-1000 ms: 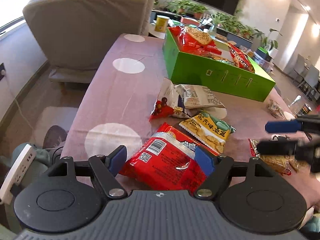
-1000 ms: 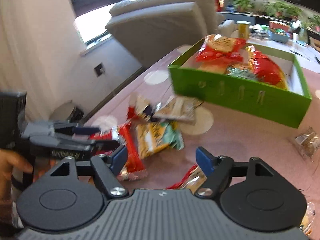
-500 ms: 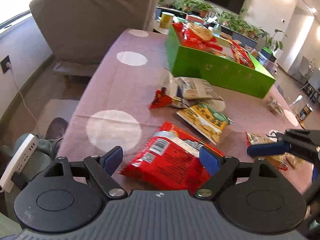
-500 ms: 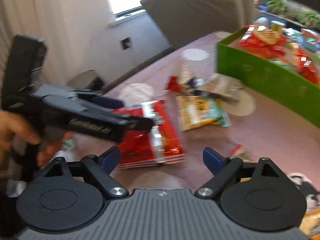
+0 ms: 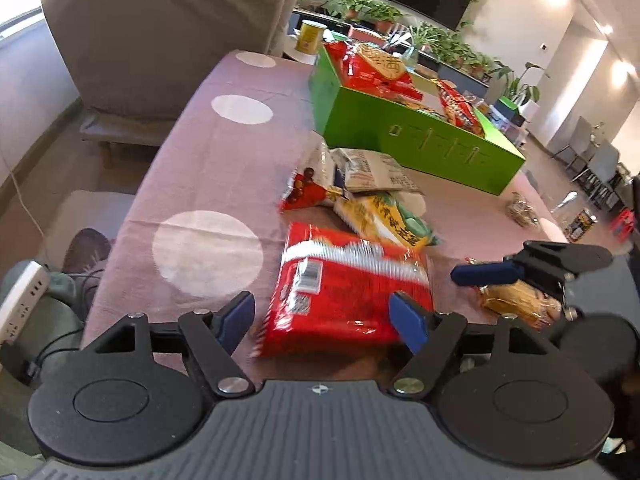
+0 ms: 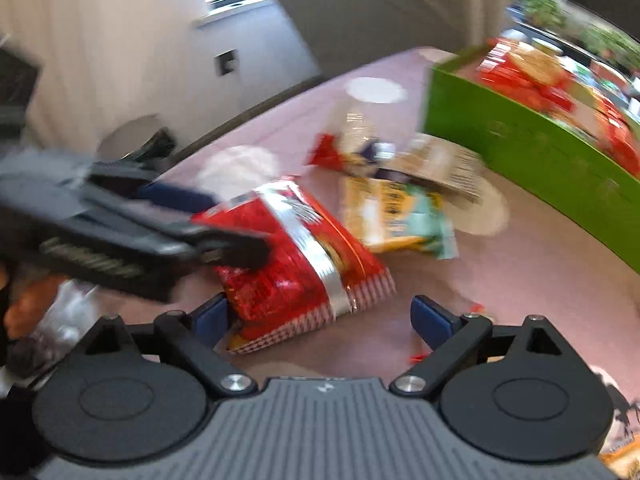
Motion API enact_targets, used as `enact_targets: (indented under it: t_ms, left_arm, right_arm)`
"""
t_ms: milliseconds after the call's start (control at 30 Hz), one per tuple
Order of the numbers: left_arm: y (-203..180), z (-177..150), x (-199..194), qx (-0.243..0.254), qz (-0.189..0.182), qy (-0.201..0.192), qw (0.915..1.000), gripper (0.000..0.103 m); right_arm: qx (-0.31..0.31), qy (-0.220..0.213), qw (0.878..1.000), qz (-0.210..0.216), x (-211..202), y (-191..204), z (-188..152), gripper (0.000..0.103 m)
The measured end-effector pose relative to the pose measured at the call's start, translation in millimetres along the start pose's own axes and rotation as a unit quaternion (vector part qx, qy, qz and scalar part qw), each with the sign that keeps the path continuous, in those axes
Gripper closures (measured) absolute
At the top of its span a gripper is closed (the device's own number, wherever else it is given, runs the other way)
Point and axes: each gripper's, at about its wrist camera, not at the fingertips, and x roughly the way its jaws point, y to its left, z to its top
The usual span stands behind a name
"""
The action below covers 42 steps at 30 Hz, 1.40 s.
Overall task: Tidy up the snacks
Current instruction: 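Grasp the red bag with checkered edge using the right tool, then lift the checkered red bag with the right tool over the box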
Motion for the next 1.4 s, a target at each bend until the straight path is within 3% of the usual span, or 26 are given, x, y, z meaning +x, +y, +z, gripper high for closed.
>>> enact_targets:
  t_ms: [100,200,267,367,600,767,967,1167,1400]
  left_arm:
    - [-3,0,0,0.005,-0.001,-0.001,1.0,0.031]
    - [-5,1,-3,0.011,-0.004,-0.002,0.9999,0.038]
    - [-4,1,-3,0.015,-0.006,-0.002,0.9999,0.041]
    - [-3,1,-3,0.018,-0.007,0.0,0.9998,0.044]
    - [1,3,-1,0.006,-0.008,0.0,0.9999,0.041]
    - [-2,3,4,0.007,-0.01,0.004,0.9999,0.037]
    - [-4,5,9,0.005,-0.02,0.0,0.9998,0.034]
    - [-8,7,13,0.014,-0.04,-0.005,0.9991,0.039]
    - [-26,13,3,0.037,-0.053,-0.025,0.9976,0.04]
  right_arm:
    - [0.014,-0.012,1.0,-0.02,-5,-13,-5,0.018]
    - [0.037,-0.023,0.999,-0.002,-12,-24,-10,0.019]
    - [0.066,-0.024,0.997,0.028,-15,-32,-11,0.036]
    - [0.107,-0.028,0.992,0.059,-14,-41,-12,0.047]
    - [0.152,-0.037,0.983,0.093,-21,-51,-5,0.047]
    - [0.148,-0.053,0.984,0.085,-30,-52,5,0.046]
    - [0.171,-0.032,0.981,0.082,-11,-53,20,0.047]
    - [0.176,-0.019,0.979,0.096,-1,-48,21,0.058]
    - [0.174,-0.039,0.98,0.09,-20,-48,20,0.06]
